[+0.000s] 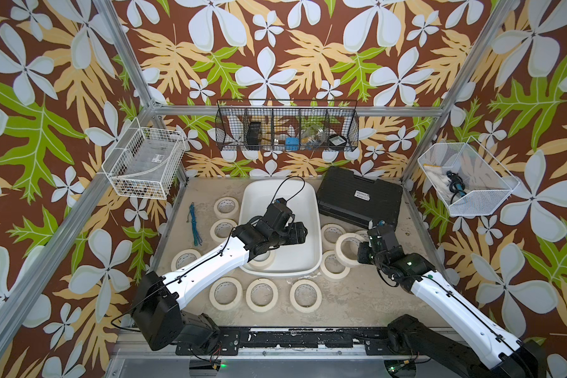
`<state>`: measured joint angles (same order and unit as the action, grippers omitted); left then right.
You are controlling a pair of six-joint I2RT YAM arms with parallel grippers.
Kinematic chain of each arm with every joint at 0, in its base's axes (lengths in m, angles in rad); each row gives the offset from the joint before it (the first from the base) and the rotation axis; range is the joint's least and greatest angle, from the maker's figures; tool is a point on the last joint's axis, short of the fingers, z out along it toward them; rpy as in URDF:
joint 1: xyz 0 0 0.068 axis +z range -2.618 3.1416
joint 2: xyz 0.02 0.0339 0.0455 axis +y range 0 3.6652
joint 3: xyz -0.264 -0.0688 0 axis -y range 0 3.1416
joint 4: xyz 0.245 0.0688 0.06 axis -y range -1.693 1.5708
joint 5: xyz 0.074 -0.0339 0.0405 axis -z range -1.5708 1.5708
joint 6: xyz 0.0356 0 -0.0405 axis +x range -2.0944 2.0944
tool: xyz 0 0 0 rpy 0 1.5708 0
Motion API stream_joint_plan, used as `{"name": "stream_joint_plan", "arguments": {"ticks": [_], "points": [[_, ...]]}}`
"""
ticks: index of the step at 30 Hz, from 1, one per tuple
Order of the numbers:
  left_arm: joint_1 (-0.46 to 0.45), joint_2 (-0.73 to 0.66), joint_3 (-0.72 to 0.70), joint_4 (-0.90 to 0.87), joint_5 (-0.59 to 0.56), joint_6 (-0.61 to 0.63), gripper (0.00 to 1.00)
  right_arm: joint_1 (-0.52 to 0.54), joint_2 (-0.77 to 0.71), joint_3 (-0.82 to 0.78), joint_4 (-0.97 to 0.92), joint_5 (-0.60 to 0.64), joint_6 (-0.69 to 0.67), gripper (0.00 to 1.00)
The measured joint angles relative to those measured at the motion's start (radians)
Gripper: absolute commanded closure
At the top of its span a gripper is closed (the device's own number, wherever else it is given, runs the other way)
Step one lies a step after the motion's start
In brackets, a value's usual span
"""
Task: Take out the art tape in the storage box
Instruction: Place the art tape at the center of the board.
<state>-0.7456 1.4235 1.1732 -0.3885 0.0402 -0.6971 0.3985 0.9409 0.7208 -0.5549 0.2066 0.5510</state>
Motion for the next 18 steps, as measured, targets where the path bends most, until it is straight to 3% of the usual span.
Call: {"name": "stream_joint_plan", "arguments": {"ticks": [6,18], "points": [[0.003,0.000,-0.009,0.002,0.013,0.006,0.24,-0.079,-0.081,-0.095,0.012,-0.024,0.088,1.00],[0.010,0.000,-0.015,0.002,0.013,0.019,0.25,-0.099,-0.095,-0.134,-0.074,0.137,0.364,1.00]]}}
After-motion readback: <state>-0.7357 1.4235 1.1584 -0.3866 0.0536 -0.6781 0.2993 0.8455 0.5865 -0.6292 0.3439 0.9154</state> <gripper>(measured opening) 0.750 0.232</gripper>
